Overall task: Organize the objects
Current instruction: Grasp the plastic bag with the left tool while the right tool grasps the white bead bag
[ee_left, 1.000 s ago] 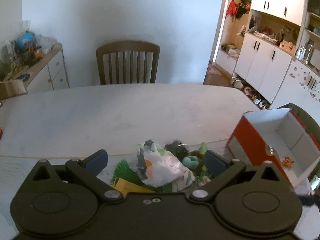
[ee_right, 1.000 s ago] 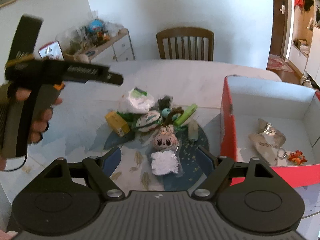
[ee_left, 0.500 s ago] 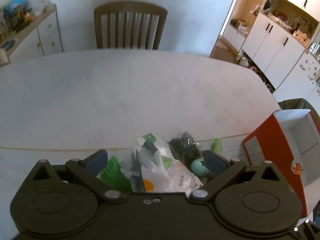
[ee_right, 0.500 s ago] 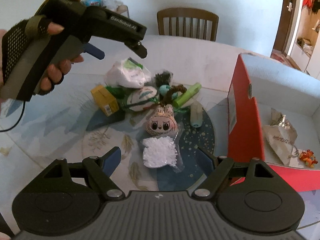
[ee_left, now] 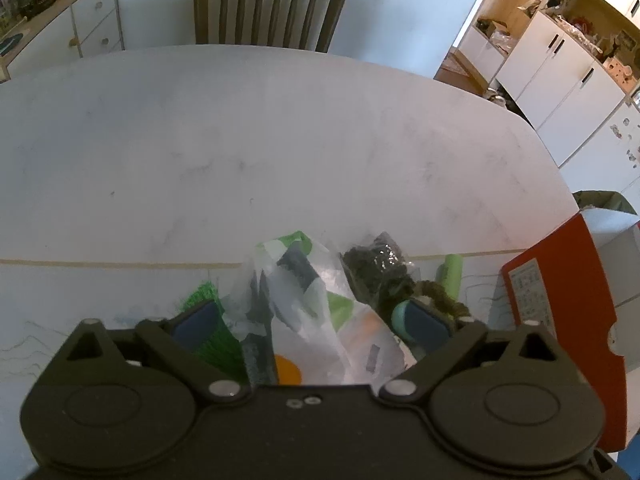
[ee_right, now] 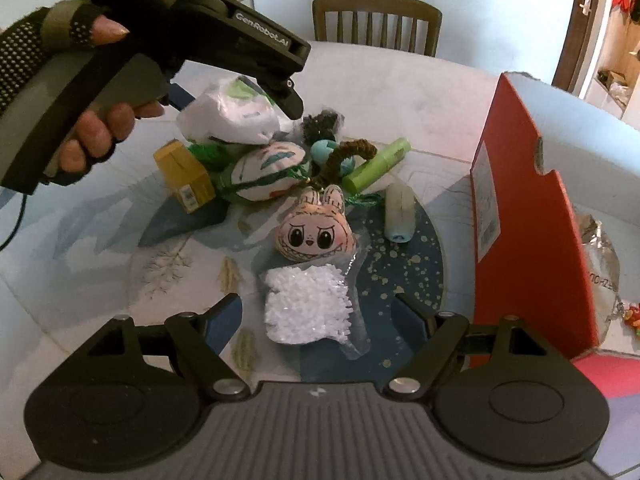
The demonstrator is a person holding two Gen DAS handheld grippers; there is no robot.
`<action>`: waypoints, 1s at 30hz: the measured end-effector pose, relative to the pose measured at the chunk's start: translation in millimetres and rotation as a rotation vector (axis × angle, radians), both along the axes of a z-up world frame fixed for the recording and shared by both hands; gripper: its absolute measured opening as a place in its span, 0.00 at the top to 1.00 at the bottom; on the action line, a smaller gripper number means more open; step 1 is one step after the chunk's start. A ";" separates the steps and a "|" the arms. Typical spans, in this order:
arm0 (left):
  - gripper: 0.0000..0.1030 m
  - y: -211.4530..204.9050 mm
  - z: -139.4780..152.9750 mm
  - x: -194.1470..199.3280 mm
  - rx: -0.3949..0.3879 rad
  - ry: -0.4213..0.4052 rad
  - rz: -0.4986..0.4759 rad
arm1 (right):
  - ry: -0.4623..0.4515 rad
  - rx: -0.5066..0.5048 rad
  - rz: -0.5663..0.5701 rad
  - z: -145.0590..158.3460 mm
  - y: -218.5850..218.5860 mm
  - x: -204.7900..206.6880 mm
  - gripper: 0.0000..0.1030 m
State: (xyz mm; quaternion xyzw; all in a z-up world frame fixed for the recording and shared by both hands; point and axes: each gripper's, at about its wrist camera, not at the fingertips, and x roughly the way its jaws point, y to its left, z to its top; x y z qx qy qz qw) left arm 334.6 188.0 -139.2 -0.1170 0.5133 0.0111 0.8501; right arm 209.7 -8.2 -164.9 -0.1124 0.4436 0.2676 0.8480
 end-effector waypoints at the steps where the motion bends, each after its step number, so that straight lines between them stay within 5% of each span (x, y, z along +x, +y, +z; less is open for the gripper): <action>1: 0.13 -1.6 -1.1 1.1 -0.004 0.003 -0.001 | 0.001 -0.002 0.003 -2.1 0.5 0.6 0.21; 16: 0.37 -0.9 -10.4 -3.6 -0.026 0.003 0.021 | -0.002 -0.024 0.013 -16.5 10.0 7.1 0.22; 25: 0.60 0.9 -3.6 -9.5 -0.034 -0.016 0.019 | -0.016 -0.068 0.049 -14.7 16.5 0.3 0.45; 30: 0.65 1.5 0.9 -16.2 -0.035 -0.032 0.032 | -0.016 -0.062 0.059 -11.0 15.5 -3.4 0.56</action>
